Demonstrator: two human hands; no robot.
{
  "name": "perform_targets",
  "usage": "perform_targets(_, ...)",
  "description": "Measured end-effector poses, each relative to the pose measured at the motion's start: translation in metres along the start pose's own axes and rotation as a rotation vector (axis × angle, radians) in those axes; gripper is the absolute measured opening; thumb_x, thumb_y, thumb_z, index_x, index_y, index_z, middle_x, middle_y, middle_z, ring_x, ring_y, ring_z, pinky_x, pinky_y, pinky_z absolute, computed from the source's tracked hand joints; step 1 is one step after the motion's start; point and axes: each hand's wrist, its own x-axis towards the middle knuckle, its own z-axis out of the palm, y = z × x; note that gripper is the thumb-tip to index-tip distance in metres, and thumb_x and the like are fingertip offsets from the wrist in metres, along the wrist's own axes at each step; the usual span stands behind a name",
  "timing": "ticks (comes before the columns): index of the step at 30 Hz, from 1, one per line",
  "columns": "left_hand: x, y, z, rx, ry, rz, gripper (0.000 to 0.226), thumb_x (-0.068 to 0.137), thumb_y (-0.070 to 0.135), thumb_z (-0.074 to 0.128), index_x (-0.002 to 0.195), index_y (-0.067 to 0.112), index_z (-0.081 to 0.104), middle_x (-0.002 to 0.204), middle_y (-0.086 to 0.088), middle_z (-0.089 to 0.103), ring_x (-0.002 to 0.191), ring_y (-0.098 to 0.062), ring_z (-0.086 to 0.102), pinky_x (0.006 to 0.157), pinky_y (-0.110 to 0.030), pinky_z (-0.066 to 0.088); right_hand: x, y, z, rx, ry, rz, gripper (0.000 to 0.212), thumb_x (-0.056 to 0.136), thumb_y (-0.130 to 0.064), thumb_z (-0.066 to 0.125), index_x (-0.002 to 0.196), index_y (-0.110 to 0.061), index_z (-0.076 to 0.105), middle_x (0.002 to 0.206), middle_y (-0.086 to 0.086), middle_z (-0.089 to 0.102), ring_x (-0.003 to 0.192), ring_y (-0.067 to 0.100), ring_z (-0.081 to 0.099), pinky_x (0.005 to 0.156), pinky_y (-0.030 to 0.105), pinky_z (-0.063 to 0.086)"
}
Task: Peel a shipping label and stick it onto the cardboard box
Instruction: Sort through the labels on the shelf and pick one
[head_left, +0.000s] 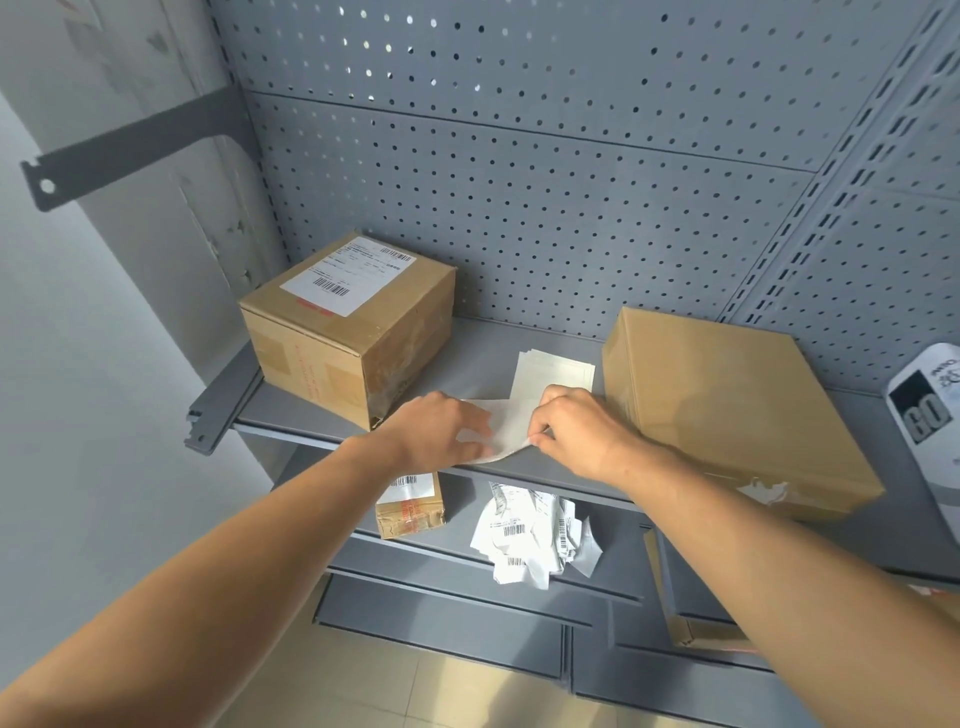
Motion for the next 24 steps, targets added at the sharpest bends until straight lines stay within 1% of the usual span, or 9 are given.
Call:
perform_targets(3, -0.002, -0.005, 0.001, -0.005, -0.004, 0.000, 0.064, 0.086, 0.060, 0.069, 0.138, 0.023, 0.064, 0.149, 0.004, 0.060, 0.140, -0.021, 0.052, 0.115, -0.039, 0.041, 0.002, 0.002, 0.001, 0.024, 0.019, 0.028, 0.007, 0.089, -0.018, 0.073, 0.086, -0.021, 0.078, 0.103, -0.003, 0.066, 0.091, 0.020, 0.067, 0.081, 0.029, 0.052)
perform_targets(6, -0.003, -0.008, 0.002, -0.013, 0.046, 0.008, 0.055, 0.087, 0.049, 0.073, 0.134, 0.021, 0.067, 0.147, 0.002, 0.062, 0.137, -0.022, 0.053, 0.113, -0.035, 0.042, 0.003, 0.004, 0.000, 0.037, 0.031, 0.082, 0.007, 0.087, -0.017, 0.072, 0.082, -0.018, 0.076, 0.102, -0.002, 0.066, 0.092, 0.020, 0.065, 0.077, 0.025, 0.046)
perform_targets(9, -0.005, -0.006, 0.002, -0.025, 0.128, 0.009, 0.031, 0.093, 0.028, 0.063, 0.122, 0.021, 0.074, 0.129, 0.003, 0.073, 0.107, -0.026, 0.068, 0.095, -0.033, 0.052, 0.005, 0.003, 0.000, 0.083, 0.043, 0.148, 0.014, 0.088, -0.018, 0.065, 0.075, -0.021, 0.064, 0.098, -0.001, 0.059, 0.092, 0.022, 0.060, 0.076, 0.025, 0.039)
perform_targets(11, -0.005, -0.005, 0.002, -0.025, 0.186, 0.006, 0.028, 0.096, 0.023, 0.057, 0.117, 0.021, 0.076, 0.114, 0.000, 0.078, 0.091, -0.028, 0.070, 0.085, -0.038, 0.057, 0.006, 0.001, 0.001, 0.101, 0.054, 0.173, 0.015, 0.090, -0.020, 0.062, 0.075, -0.022, 0.060, 0.098, 0.001, 0.060, 0.094, 0.023, 0.061, 0.076, 0.025, 0.037)
perform_targets(13, -0.004, -0.005, 0.003, -0.026, 0.241, 0.009, 0.027, 0.097, 0.021, 0.056, 0.113, 0.021, 0.078, 0.108, -0.001, 0.080, 0.088, -0.029, 0.072, 0.082, -0.040, 0.058, 0.007, 0.001, 0.002, 0.103, 0.064, 0.182, 0.013, 0.092, -0.027, 0.062, 0.080, -0.022, 0.063, 0.103, 0.002, 0.064, 0.097, 0.024, 0.062, 0.076, 0.025, 0.038)
perform_targets(15, -0.003, -0.005, 0.003, -0.036, 0.284, 0.001, 0.024, 0.096, 0.021, 0.059, 0.111, 0.022, 0.078, 0.108, 0.001, 0.080, 0.090, -0.028, 0.073, 0.083, -0.040, 0.059, 0.006, 0.000, 0.005, 0.102, 0.061, 0.171, 0.014, 0.092, -0.036, 0.065, 0.094, -0.022, 0.069, 0.111, 0.000, 0.064, 0.101, 0.023, 0.063, 0.084, 0.028, 0.046)
perform_targets(18, -0.003, -0.004, 0.004, -0.057, 0.346, -0.014, 0.022, 0.097, 0.021, 0.061, 0.110, 0.025, 0.078, 0.108, 0.001, 0.080, 0.090, -0.028, 0.073, 0.080, -0.041, 0.060, 0.006, -0.002, 0.009, 0.139, 0.051, 0.149, 0.031, 0.090, -0.044, 0.067, 0.115, -0.027, 0.068, 0.122, -0.004, 0.060, 0.110, 0.021, 0.064, 0.096, 0.040, 0.053)
perform_targets(22, -0.002, -0.004, 0.006, -0.057, 0.414, 0.001, 0.021, 0.098, 0.021, 0.062, 0.110, 0.026, 0.078, 0.108, -0.001, 0.079, 0.089, -0.029, 0.070, 0.074, -0.041, 0.059, 0.007, -0.009, 0.007, 0.135, 0.112, 0.115, 0.042, 0.084, -0.056, 0.068, 0.118, -0.031, 0.067, 0.119, -0.008, 0.063, 0.111, 0.019, 0.063, 0.093, 0.042, 0.054)
perform_targets(24, -0.001, -0.005, 0.008, -0.052, 0.441, 0.049, 0.019, 0.097, 0.020, 0.064, 0.108, 0.023, 0.079, 0.105, -0.001, 0.079, 0.092, -0.029, 0.069, 0.076, -0.042, 0.059, 0.009, -0.012, 0.005, 0.136, 0.125, 0.096, 0.041, 0.084, -0.052, 0.073, 0.118, -0.029, 0.068, 0.114, -0.008, 0.065, 0.107, 0.018, 0.064, 0.090, 0.039, 0.054)
